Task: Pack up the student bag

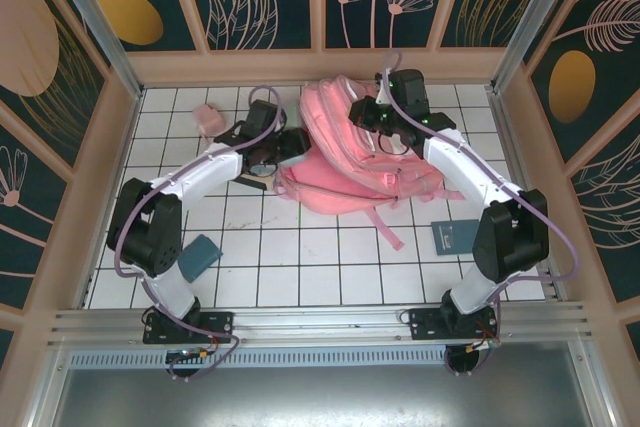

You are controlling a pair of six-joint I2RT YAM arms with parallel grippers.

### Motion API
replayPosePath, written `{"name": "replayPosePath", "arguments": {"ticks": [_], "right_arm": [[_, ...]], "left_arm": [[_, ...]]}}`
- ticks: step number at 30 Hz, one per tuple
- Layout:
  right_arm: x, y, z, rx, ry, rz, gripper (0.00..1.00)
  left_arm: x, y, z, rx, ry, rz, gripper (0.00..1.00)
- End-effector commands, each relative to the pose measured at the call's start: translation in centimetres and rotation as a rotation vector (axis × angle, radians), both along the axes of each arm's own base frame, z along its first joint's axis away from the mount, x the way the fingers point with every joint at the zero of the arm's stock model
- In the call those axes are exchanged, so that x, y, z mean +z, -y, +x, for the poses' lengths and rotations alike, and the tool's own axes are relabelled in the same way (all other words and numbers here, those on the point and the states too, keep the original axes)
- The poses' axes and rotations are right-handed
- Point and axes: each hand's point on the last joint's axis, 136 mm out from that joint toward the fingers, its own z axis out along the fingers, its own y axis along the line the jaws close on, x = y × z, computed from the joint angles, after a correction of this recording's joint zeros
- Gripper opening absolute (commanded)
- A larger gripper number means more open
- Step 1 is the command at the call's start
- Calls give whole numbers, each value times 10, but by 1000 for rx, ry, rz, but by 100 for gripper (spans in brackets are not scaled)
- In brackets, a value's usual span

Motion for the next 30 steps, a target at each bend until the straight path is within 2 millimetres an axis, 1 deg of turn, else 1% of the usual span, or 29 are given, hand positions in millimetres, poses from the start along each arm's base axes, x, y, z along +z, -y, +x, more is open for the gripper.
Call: {"name": "replayPosePath", "arguments": {"ticks": [1, 4, 5, 10, 12, 16, 19, 22, 25, 26, 27, 29, 30], "right_arm": [[65, 3, 2, -10, 157, 120, 0], [72, 4, 2, -14, 171, 129, 0], [74, 4, 2, -13, 175, 131, 0], [77, 6, 1, -16, 176, 134, 0], [76, 6, -1, -17, 176, 131, 0], [72, 7, -2, -17, 165, 128, 0], [69, 7, -3, -18, 159, 127, 0], [66, 7, -3, -18, 151, 129, 0], [64, 7, -4, -19, 146, 129, 0], [64, 6, -4, -19, 147, 129, 0], [63, 7, -4, -19, 145, 128, 0], [61, 7, -3, -20, 141, 125, 0], [62, 7, -3, -18, 144, 123, 0]], "left_arm": [[17, 30, -5, 26, -5, -133, 55], [9, 56, -13, 17, -50, -180, 54], [4, 61, -14, 23, -64, -179, 54], [-30, 79, -17, 58, -156, -202, 53], [-38, 85, -15, 64, -164, -213, 54], [-44, 99, -4, 77, -179, -232, 54], [-50, 108, -1, 75, -191, -243, 54], [-60, 112, -1, 83, -219, -250, 55], [-62, 116, 1, 88, -224, -264, 57], [-60, 117, 3, 88, -219, -266, 59], [-61, 118, 5, 88, -223, -261, 63], [-61, 119, 6, 84, -236, -243, 78], [-60, 118, 5, 86, -240, -237, 83]]}}
